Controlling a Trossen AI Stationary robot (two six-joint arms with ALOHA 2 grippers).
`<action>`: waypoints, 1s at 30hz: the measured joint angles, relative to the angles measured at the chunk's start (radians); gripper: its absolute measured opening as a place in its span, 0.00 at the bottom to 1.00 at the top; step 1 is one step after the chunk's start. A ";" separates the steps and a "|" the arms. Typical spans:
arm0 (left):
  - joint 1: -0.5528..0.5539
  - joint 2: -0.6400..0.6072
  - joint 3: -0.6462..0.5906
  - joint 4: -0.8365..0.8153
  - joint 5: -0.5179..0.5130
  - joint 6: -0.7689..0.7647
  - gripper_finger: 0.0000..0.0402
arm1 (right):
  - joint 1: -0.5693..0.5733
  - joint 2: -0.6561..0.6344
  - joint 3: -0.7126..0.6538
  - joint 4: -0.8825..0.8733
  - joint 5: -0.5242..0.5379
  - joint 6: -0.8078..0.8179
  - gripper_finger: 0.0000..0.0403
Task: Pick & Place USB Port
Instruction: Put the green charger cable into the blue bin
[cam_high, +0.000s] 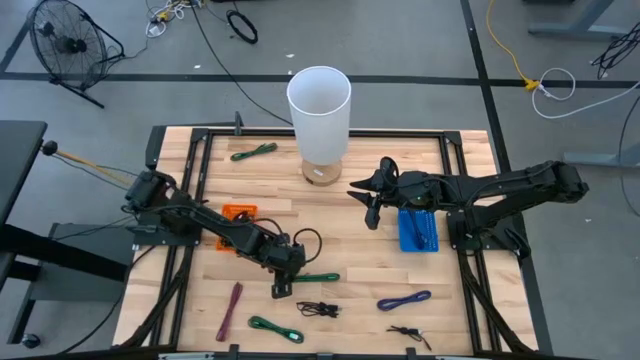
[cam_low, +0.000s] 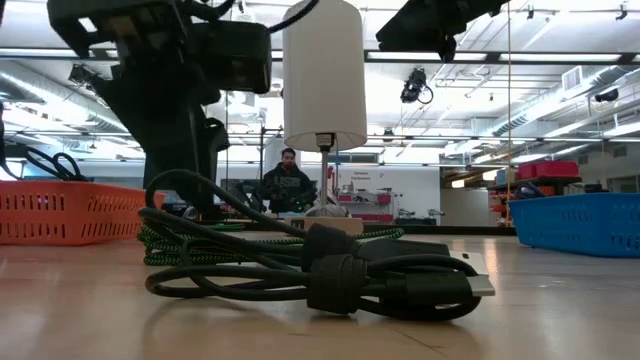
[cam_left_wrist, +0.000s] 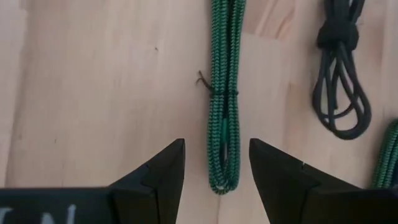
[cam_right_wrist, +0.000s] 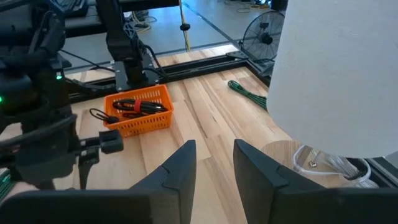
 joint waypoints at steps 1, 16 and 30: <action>0.000 0.009 0.004 0.006 0.002 0.000 0.46 | 0.000 0.000 0.000 -0.001 0.000 -0.001 0.27; 0.000 0.087 0.003 0.034 0.047 -0.053 0.46 | 0.000 0.000 0.000 -0.004 -0.001 -0.001 0.27; 0.041 0.127 0.004 0.030 0.090 -0.092 0.06 | 0.000 0.000 0.000 -0.007 -0.002 -0.001 0.27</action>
